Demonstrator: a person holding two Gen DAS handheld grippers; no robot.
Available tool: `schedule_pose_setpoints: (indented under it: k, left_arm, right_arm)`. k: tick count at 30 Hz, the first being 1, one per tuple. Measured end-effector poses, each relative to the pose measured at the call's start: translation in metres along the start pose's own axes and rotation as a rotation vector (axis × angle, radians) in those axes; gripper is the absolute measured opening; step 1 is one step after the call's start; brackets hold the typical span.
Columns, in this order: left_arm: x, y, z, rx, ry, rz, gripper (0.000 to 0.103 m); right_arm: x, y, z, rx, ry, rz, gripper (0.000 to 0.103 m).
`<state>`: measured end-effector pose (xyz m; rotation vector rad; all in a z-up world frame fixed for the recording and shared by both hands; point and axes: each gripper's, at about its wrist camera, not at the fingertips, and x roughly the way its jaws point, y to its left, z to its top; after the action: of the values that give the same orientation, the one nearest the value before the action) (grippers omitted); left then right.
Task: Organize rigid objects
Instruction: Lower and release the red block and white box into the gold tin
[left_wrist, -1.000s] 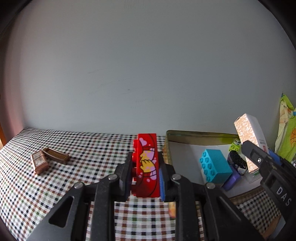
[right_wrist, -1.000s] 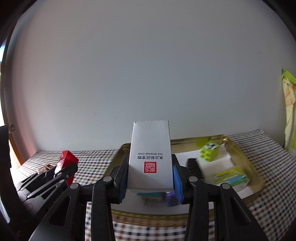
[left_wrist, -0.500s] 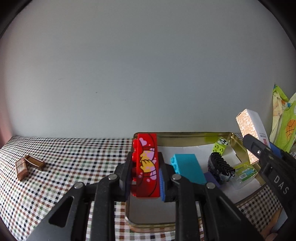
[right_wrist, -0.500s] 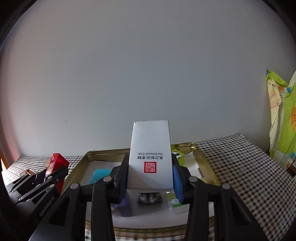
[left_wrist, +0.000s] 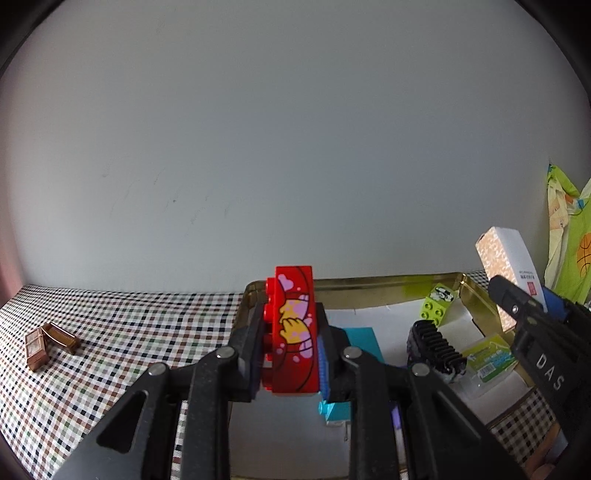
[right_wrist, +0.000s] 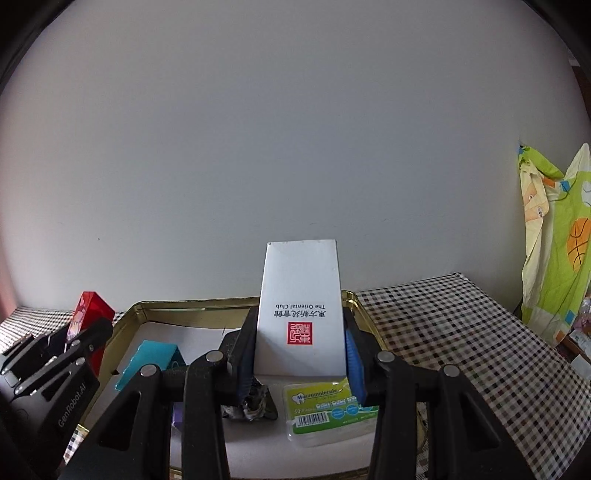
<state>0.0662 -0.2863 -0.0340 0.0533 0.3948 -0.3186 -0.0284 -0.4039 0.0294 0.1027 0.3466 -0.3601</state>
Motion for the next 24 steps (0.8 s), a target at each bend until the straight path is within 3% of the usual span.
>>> schedule_pose_setpoints:
  k: [8, 24]
  left_arm:
    - [0.002, -0.009, 0.001, 0.017, -0.002, -0.005, 0.021]
    - [0.008, -0.021, 0.002, 0.07, 0.014, -0.009, 0.021]
  right_arm:
    - [0.007, -0.008, 0.002, 0.013, 0.002, 0.059, 0.044]
    - [0.025, -0.006, 0.001, -0.017, 0.045, 0.029, 0.044]
